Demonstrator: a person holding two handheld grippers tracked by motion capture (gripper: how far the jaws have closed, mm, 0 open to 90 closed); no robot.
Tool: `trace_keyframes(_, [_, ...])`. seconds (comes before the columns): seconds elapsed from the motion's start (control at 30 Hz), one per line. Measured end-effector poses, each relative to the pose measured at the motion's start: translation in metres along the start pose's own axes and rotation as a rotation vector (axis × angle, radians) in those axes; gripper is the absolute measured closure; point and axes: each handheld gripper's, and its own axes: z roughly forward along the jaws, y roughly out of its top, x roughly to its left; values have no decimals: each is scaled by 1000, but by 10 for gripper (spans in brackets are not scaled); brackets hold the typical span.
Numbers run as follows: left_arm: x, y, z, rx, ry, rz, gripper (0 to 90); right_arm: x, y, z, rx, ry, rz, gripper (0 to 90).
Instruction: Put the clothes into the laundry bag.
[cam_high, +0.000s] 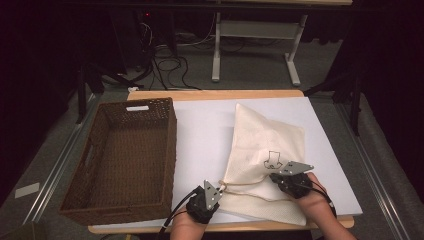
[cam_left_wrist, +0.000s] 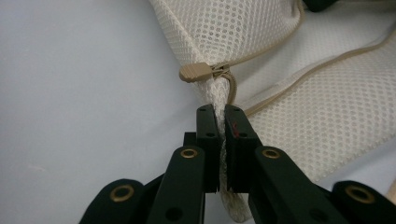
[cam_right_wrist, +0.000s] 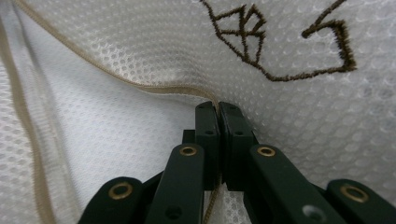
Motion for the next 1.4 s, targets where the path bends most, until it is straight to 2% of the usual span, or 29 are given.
trace_keyframes(0.13, [4,-1,1,-9,6,-27,857,9,-7,-15,-69,43,35,708])
trace_keyframes(0.17, [5,-1,1,-12,7,-30,857,12,-9,-26,-103,52,54,697])
trace_keyframes(0.2, [5,-1,1,-12,7,-30,856,12,-9,-26,-103,52,54,697])
trace_keyframes(0.23, [5,-1,0,-15,8,-31,856,13,-11,-33,-130,50,59,685])
trace_keyframes(0.27, [5,-1,0,-19,6,-32,855,13,-14,-45,-168,38,71,675])
trace_keyframes(0.3, [5,-1,0,-23,6,-33,853,10,-22,-62,-212,21,116,701])
trace_keyframes(0.37, [6,-1,-1,-44,-4,-46,853,4,-29,-70,-221,-30,130,705])
trace_keyframes(0.4, [7,-1,-1,-49,-7,-52,853,-2,-34,-73,-220,-60,162,697])
trace_keyframes(0.47, [9,-2,0,-49,-10,-66,853,-10,-40,-74,-207,-78,218,665])
trace_keyframes(0.5, [10,-2,0,-47,-8,-71,853,-14,-44,-74,-197,-103,242,651])
trace_keyframes(0.53, [10,-2,0,-47,-8,-71,853,-14,-44,-74,-197,-103,242,651])
trace_keyframes(0.57, [11,-2,0,-48,-8,-74,853,-17,-47,-73,-188,-116,290,592])
trace_keyframes(0.6, [11,-2,0,-48,-8,-74,853,-17,-47,-73,-188,-116,290,592])
trace_keyframes(0.63, [10,-3,1,-45,-9,-71,852,-18,-51,-71,-164,-117,332,519])
trace_keyframes(0.73, [9,-3,2,-41,-4,-65,852,-18,-55,-69,-135,-113,348,480])
trace_keyframes(0.77, [9,-3,2,-38,-4,-59,851,-17,-58,-66,-95,-95,353,461])
trace_keyframes(0.8, [9,-3,2,-38,-4,-59,851,-17,-58,-66,-95,-95,353,461])
trace_keyframes(0.9, [9,-3,1,-33,0,-54,851,-16,-62,-58,-34,-65,361,439])
trace_keyframes(0.97, [8,-3,2,-31,3,-55,851,-14,-62,-54,-13,-52,361,472])
trace_keyframes(1.03, [8,-3,2,-29,0,-57,851,-12,-60,-54,-2,-62,311,535])
trace_keyframes(1.17, [8,-4,4,-19,-7,-58,852,-11,-58,-55,6,-49,282,833])
trace_keyframes(1.2, [8,-5,4,-16,-12,-59,853,-11,-57,-55,-1,-48,270,864])
trace_keyframes(1.3, [3,-4,3,-22,-44,-54,854,-15,-56,-57,-13,-79,243,877])
trace_keyframes(1.33, [1,-3,3,-24,-58,-47,853,-18,-55,-57,-19,-90,248,878])
trace_keyframes(1.4, [-7,-2,5,-28,-114,-23,852,-26,-55,-58,-33,-114,270,878])
